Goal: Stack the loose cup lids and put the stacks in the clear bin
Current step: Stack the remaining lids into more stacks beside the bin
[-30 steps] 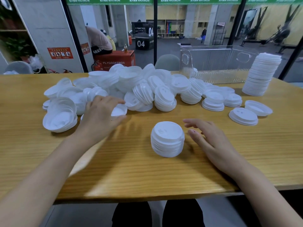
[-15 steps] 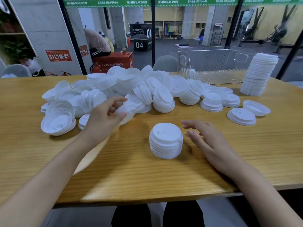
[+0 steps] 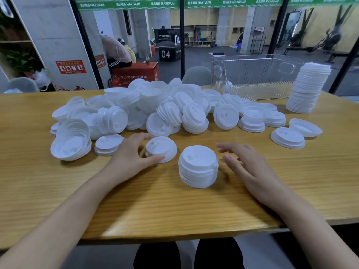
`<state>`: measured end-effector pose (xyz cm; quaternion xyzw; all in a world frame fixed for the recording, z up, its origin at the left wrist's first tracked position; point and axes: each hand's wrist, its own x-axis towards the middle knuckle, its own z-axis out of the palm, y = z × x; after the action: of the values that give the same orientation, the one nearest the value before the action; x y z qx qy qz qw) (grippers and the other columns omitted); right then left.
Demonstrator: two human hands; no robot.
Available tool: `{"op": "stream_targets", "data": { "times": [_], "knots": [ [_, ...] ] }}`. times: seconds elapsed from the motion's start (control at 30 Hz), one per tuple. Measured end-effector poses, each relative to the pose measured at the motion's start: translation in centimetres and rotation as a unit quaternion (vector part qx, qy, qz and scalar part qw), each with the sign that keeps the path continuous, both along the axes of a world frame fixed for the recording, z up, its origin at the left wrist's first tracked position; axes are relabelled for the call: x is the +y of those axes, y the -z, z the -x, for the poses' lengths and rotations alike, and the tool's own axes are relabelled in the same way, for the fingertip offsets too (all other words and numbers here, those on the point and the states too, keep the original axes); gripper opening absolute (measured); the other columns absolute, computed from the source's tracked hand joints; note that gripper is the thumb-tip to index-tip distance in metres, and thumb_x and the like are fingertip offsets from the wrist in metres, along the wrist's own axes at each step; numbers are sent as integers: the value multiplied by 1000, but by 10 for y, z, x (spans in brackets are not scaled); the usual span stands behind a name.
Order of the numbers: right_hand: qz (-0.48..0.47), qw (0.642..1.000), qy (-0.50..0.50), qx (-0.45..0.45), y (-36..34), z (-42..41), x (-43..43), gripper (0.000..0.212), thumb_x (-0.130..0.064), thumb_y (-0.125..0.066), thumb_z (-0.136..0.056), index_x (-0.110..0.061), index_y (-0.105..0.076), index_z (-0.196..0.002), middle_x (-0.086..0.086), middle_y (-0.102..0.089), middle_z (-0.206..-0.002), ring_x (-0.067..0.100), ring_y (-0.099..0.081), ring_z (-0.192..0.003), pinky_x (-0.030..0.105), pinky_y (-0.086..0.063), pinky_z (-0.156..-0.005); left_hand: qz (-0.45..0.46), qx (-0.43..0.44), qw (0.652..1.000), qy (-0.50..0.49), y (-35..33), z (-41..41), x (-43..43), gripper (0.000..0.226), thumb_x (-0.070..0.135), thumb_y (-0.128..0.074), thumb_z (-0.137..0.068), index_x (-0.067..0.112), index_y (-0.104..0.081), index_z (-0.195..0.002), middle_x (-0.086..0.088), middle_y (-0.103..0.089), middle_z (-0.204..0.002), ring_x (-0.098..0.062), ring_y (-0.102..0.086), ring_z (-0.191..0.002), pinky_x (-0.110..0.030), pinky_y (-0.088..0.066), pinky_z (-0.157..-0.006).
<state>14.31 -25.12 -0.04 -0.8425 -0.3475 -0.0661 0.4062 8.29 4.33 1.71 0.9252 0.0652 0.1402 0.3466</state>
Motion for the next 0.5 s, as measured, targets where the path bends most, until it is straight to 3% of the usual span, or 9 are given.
{"op": "stream_targets", "data": {
  "times": [0.13, 0.3, 0.5],
  "knots": [
    [0, 1000, -1, 3, 1, -1, 0, 57, -64, -32, -90, -34, -54, -132, -26, -58, -117, -7, -41, -121, 2, -32, -89, -42, -18, 999, 15, 2, 1, 1, 53, 37, -81, -76, 35, -55, -122, 18, -52, -123, -3, -46, -115, -20, -33, -93],
    [5, 1000, -1, -5, 2, -1, -1, 55, -63, -31, -91, -35, -54, -132, -28, -57, -116, -7, -42, -119, 2, -31, -88, -29, -66, 997, 4, 4, -1, 2, 36, 32, -81, -76, 31, -64, -108, 17, -59, -118, 9, -49, -105, 1, -31, -85],
    [9, 1000, -2, -1, 2, -1, 0, 53, -64, -31, -91, -38, -53, -130, -27, -58, -115, -5, -42, -120, 4, -32, -89, -7, -67, 998, 7, 6, -1, 2, 33, 32, -80, -77, 30, -66, -107, 17, -61, -117, 8, -52, -107, -6, -38, -86]
  ]
}}
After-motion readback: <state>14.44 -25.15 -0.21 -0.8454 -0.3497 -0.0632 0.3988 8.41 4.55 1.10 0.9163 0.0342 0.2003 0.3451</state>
